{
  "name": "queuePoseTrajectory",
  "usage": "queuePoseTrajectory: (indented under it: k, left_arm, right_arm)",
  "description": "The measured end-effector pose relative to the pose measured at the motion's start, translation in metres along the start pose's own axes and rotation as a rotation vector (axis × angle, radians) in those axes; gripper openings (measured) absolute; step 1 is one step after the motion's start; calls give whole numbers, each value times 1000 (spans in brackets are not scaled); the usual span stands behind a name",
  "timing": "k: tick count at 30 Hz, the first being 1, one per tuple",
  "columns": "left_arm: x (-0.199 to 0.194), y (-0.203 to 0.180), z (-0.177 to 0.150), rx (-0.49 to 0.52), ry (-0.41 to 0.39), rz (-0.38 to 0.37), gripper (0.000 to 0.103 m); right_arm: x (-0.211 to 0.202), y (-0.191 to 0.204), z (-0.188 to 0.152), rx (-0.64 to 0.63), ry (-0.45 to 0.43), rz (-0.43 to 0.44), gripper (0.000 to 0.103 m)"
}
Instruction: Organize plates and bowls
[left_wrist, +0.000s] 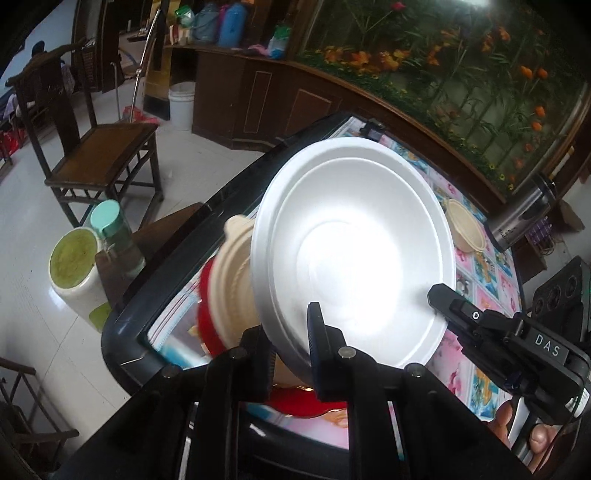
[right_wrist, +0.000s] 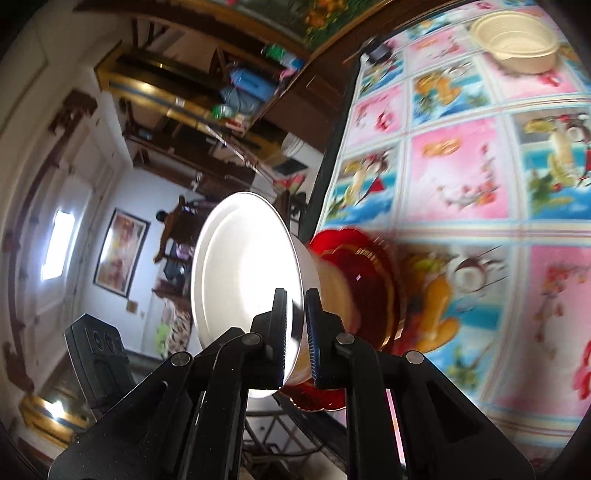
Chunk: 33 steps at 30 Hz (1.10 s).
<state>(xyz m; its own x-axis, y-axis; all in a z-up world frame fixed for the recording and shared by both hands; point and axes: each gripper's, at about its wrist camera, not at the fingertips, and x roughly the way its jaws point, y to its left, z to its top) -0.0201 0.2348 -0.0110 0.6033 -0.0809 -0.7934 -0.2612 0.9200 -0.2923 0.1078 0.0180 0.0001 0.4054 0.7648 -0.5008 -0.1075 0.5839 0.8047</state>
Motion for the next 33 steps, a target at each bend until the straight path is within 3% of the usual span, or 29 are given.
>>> queuePoseTrajectory:
  k: [9, 12, 16, 22, 27, 29, 33]
  left_arm:
    - [6, 17, -5, 22, 43, 26, 17]
    - [7, 16, -5, 66, 45, 78, 27]
    - [2, 22, -6, 90, 22, 120, 53]
    - [-14, 39, -1, 65, -17, 150, 54]
    - [-32, 41, 6, 1, -66, 101, 59]
    - [-32, 27, 7, 8, -69, 61, 64]
    - [-24, -21, 8, 93, -50, -2, 67]
  right_arm:
    - [31, 6, -12, -26, 27, -61, 11]
    - [28, 9, -14, -45, 12, -83, 11]
    - [30, 7, -13, -50, 3, -94, 11]
    - [20, 1, -9, -18, -10, -60, 11]
    - [-7, -29, 6, 70, -59, -4, 15]
    - [-19, -52, 15, 116, -83, -29, 22]
    - [-49, -98, 30, 159, -171, -130, 22]
